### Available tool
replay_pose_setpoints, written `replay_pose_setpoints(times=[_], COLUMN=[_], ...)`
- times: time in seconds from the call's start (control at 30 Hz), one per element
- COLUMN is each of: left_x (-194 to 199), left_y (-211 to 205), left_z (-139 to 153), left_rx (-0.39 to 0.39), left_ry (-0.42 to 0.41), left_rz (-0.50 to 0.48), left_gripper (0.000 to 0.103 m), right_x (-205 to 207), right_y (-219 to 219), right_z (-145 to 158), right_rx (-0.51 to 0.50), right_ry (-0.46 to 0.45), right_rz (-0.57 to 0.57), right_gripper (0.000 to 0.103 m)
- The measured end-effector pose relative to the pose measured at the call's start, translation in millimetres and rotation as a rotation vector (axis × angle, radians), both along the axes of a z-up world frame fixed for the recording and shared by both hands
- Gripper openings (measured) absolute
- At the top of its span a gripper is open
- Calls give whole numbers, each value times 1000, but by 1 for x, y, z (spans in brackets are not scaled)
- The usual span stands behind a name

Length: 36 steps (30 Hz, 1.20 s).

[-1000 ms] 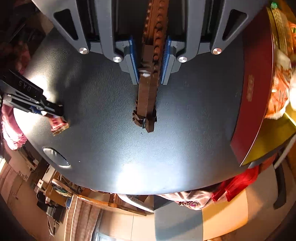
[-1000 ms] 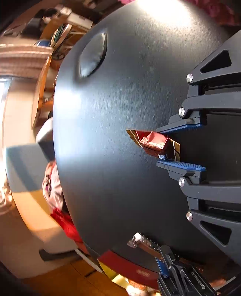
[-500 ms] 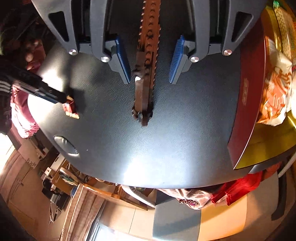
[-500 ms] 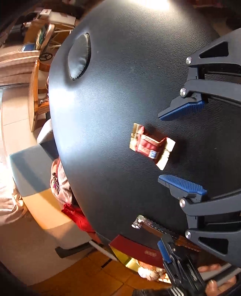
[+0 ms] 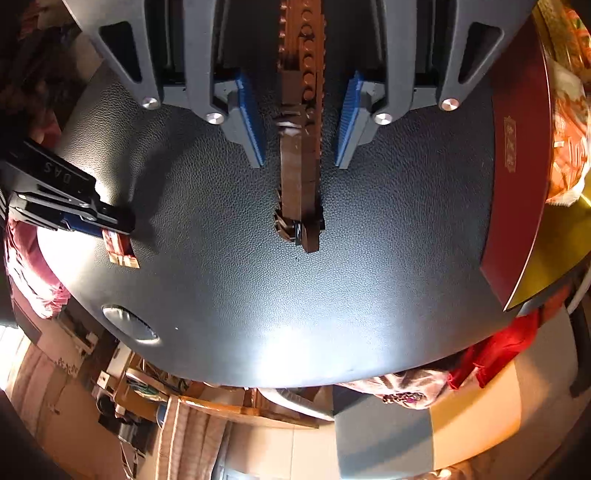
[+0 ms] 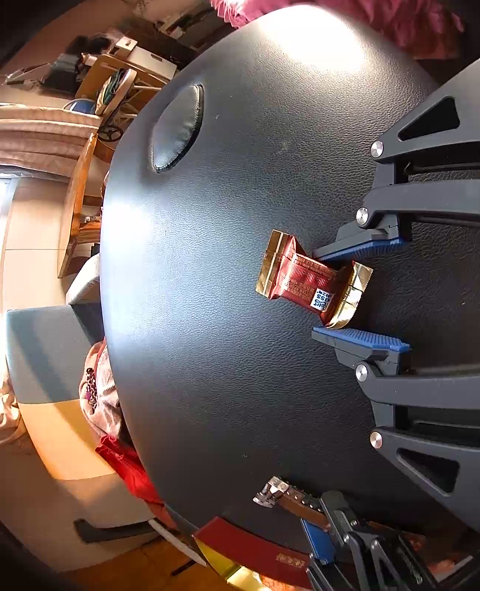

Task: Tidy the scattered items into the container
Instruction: 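Grasp the second red chocolate with the right gripper while the left gripper holds the strip, then carry the brick strip and chocolate with both grippers over the gold box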

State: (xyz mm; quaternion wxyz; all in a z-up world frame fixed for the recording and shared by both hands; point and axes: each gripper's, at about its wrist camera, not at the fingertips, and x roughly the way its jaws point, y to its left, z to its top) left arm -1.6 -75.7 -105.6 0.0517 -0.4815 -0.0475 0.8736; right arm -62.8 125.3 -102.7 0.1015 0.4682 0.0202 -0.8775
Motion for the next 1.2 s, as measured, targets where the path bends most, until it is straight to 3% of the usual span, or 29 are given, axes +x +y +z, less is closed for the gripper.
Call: replay_pose_setpoints(times=[0.07, 0.33, 0.6, 0.73, 0.93, 1.03, 1.13, 1.2], left_x=[4, 17, 24, 26, 16, 10, 6, 7], left_y=[1, 1, -5, -17, -8, 2, 12, 15], left_z=[-1, 5, 13, 15, 9, 4, -2, -3], left_rx=[-3, 6, -1, 35, 64, 42, -7, -27], left_ry=[7, 36, 62, 57, 25, 2, -17, -10], left_rz=[6, 25, 4, 14, -63, -102, -125, -128], left_gripper=[27, 22, 20, 40, 46, 44, 31, 30], right_x=[4, 18, 26, 28, 28, 26, 26, 26], right_y=[7, 14, -4, -8, -9, -8, -7, -8], right_z=[1, 3, 10, 9, 2, -1, -2, -2], right_rx=[-41, -101, -63, -62, -71, -77, -75, -71], right_ry=[-1, -1, 19, 21, 12, 8, 14, 17], right_rz=[4, 21, 65, 70, 82, 84, 90, 90], right_gripper=[35, 34, 34, 35, 35, 35, 35, 35])
